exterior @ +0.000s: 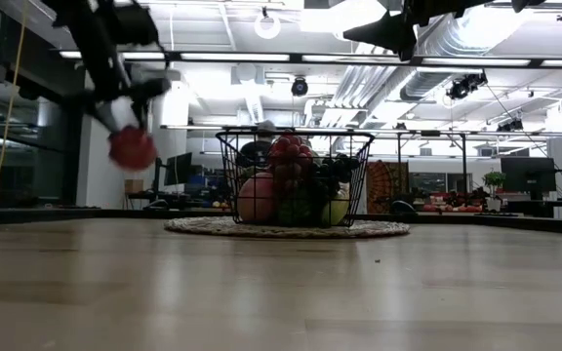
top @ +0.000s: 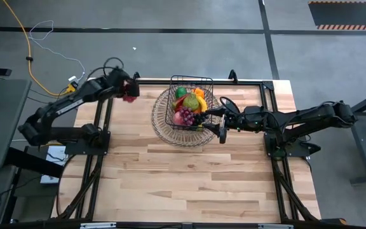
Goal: Build produce basket
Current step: Put the pink dragon fruit into the black wire basket
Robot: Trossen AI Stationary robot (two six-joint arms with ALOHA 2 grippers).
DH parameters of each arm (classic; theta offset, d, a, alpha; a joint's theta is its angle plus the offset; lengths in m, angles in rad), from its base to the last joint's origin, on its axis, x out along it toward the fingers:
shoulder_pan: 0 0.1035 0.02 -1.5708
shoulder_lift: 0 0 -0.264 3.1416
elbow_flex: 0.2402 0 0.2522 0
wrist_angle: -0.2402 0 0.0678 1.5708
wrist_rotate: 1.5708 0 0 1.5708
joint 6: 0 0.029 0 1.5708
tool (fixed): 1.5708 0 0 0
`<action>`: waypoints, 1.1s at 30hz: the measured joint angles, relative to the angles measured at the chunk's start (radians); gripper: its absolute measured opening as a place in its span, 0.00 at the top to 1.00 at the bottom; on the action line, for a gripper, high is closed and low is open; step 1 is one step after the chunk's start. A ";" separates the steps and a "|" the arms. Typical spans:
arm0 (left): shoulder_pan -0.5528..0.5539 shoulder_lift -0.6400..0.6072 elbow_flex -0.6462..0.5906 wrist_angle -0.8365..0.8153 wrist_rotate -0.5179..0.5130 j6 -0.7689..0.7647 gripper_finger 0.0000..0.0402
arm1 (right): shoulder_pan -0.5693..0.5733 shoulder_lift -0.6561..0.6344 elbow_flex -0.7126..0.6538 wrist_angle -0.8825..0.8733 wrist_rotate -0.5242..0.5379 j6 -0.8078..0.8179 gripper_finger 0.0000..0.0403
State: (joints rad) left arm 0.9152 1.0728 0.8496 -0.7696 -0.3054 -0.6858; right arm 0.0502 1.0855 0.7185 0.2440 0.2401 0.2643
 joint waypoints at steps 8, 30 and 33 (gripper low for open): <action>-0.066 -0.205 0.043 0.266 0.211 0.205 0.43 | 0.000 0.000 0.000 0.021 0.000 -0.003 0.23; -0.705 -0.233 0.044 0.685 0.225 0.378 0.43 | 0.000 0.000 0.000 0.284 -0.009 0.029 0.23; -0.735 -0.201 0.044 0.705 0.169 0.391 0.43 | 0.000 0.000 0.000 0.285 -0.011 0.051 0.23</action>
State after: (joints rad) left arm 0.1803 0.8715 0.8940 -0.0648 -0.1361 -0.2951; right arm 0.0502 1.0855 0.7185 0.5293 0.2295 0.3152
